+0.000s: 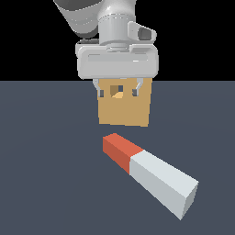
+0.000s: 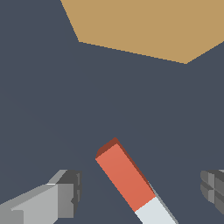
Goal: Insert the peg into the horizontal hole in a box.
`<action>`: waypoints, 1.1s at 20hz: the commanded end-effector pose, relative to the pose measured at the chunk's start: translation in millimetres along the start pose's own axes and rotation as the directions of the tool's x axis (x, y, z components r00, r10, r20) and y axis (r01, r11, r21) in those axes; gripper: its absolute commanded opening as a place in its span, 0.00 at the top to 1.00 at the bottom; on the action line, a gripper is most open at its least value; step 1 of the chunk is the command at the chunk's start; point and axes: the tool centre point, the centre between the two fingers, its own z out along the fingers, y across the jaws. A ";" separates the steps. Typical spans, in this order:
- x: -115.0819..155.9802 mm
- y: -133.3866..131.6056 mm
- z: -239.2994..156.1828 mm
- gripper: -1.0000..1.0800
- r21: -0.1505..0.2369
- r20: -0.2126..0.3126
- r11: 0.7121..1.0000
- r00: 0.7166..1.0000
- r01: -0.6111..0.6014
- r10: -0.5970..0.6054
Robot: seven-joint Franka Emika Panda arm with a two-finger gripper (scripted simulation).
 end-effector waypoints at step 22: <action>-52.4 8.4 29.4 0.04 0.003 -0.008 0.980 0.980 0.199 -0.199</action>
